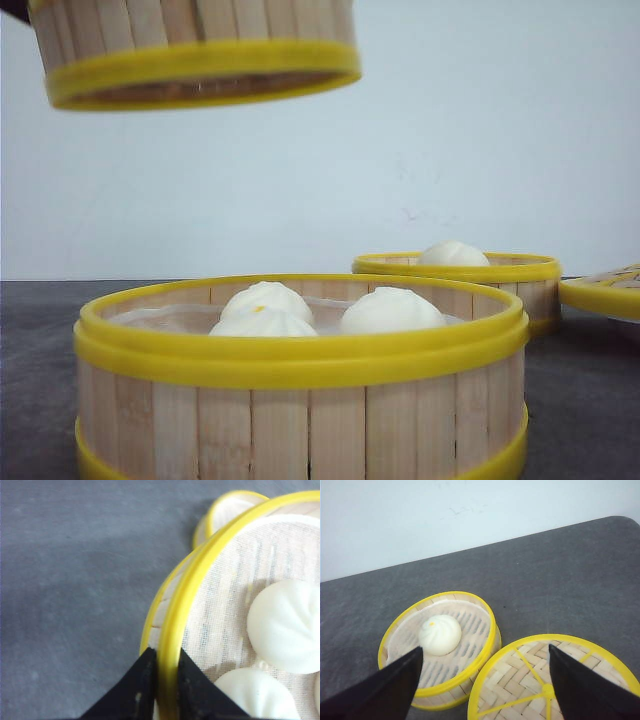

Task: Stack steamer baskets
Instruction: 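Grasp the rim with the left gripper and lift the basket over the front basket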

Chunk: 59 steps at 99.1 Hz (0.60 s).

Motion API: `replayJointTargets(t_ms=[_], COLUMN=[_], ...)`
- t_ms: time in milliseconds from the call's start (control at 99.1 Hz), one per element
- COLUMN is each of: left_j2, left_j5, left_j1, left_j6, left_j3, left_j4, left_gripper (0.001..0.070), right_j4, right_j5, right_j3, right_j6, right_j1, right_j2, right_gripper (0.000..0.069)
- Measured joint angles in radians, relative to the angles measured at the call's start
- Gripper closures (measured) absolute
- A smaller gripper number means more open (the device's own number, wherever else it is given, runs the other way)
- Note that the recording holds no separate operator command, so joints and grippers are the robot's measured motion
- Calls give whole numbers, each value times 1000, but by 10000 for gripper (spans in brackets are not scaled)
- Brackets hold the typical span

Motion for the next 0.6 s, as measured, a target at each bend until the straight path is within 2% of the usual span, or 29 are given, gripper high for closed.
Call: replayJointTargets(t_ms=[222, 303, 424, 595], left_j2=[-41, -41, -40, -39], left_j5=[-3, -29, -63, -66], left_j1=[-121, -161, -207, -248], left_j6=[32, 32, 32, 24], left_j3=[-6, -34, -108, -249], left_j4=[-76, -76, -48, 43], left_gripper=[682, 682, 682, 682], right_j4=[0, 0, 0, -5], right_j5=[0, 0, 0, 0], right_j3=[0, 0, 0, 0], right_j6=[0, 0, 0, 0], right_j1=[0, 0, 0, 22], right_j2=[0, 0, 0, 0], right_gripper=[197, 197, 197, 197])
